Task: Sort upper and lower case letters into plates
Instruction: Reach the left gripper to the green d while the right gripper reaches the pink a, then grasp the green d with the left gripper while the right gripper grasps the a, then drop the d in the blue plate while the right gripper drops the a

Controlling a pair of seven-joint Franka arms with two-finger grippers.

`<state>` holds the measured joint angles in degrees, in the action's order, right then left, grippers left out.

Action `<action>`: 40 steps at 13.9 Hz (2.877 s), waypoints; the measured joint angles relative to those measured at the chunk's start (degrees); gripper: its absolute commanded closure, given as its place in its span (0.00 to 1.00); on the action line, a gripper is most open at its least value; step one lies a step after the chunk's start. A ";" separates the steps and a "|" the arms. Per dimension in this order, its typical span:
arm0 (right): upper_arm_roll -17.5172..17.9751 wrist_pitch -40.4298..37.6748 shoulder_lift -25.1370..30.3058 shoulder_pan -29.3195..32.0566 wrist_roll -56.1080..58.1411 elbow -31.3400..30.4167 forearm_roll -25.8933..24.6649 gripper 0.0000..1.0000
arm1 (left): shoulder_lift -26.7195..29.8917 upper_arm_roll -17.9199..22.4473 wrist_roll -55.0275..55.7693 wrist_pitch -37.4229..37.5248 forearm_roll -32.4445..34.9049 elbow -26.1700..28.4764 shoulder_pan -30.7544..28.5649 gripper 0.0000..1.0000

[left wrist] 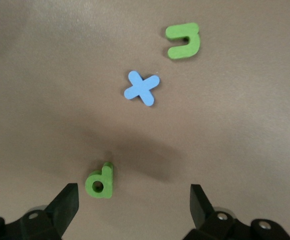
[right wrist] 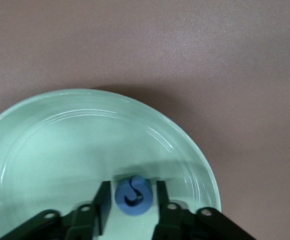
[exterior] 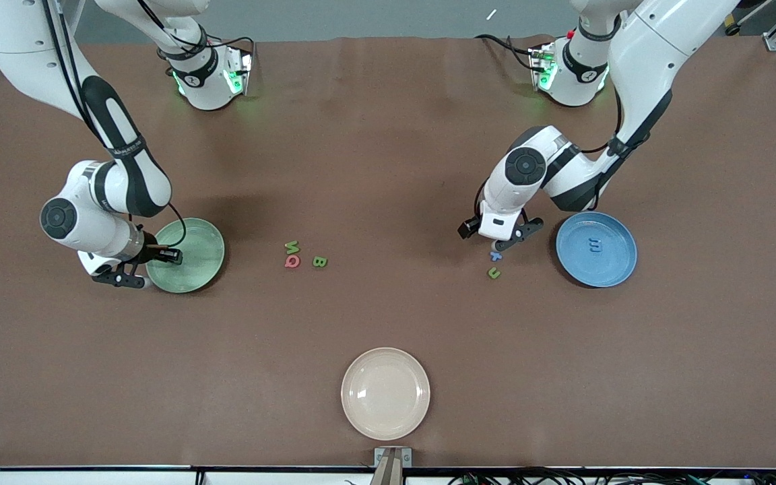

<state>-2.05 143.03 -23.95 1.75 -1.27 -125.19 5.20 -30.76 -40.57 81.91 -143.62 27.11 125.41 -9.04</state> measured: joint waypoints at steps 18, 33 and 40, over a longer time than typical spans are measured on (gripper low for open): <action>1.73 -1.92 2.85 -25.94 -32.98 5.31 0.29 0.04 | -2.46 0.52 2.27 -1.27 3.46 -0.36 0.14 0.87; 1.48 8.33 -6.56 -29.17 -34.63 7.07 0.29 0.40 | 5.79 0.96 -22.90 4.24 4.58 -0.85 -10.88 0.94; 0.91 8.35 -6.36 -29.16 -34.77 7.23 0.30 0.98 | 7.35 1.00 -42.63 4.28 4.61 2.31 -19.92 0.93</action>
<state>-1.14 151.38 -30.31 -27.41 -36.04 -117.96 5.50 -23.41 -39.56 39.28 -139.34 31.72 127.72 -28.96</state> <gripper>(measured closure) 0.630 0.709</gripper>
